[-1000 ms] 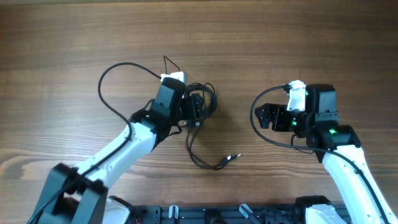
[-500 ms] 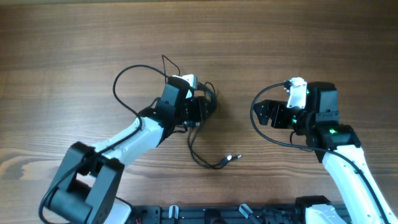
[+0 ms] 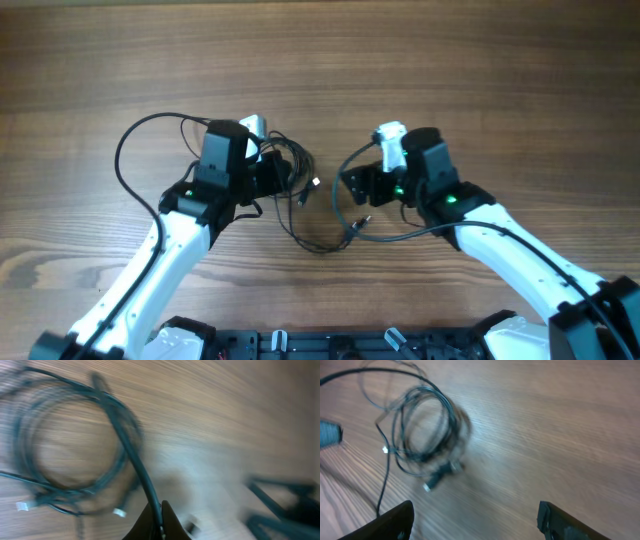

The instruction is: Untangle cables

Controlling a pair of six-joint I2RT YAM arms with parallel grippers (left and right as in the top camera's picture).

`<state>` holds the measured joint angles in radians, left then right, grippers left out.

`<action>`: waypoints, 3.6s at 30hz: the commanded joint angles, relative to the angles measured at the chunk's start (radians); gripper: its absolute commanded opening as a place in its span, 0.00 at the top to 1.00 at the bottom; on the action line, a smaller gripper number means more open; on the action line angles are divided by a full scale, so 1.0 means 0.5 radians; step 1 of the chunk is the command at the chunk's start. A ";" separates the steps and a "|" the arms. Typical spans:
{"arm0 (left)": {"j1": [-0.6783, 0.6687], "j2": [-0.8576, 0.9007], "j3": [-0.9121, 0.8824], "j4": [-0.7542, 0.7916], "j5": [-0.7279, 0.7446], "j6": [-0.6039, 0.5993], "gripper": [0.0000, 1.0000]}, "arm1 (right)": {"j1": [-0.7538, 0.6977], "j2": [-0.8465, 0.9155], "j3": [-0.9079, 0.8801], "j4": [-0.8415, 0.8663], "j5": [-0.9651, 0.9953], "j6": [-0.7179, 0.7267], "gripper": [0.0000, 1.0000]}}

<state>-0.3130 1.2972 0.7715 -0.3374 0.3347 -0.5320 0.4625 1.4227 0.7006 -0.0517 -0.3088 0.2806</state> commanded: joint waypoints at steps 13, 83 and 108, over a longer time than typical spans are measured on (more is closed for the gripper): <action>0.002 -0.816 0.002 -0.039 0.794 0.114 0.96 | 0.158 0.498 0.040 0.757 -0.363 0.430 0.31; 0.005 0.320 -0.014 0.037 0.212 -0.368 0.39 | 0.149 -0.634 0.039 0.248 0.106 0.629 0.96; -0.230 0.638 -0.051 0.301 1.147 -0.233 0.52 | -0.137 -0.631 0.038 -0.844 1.019 1.017 0.35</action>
<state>-0.4240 1.6051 0.7498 -0.1513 0.8330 -0.7166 0.3965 1.1107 0.7132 -0.4717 0.1921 0.8246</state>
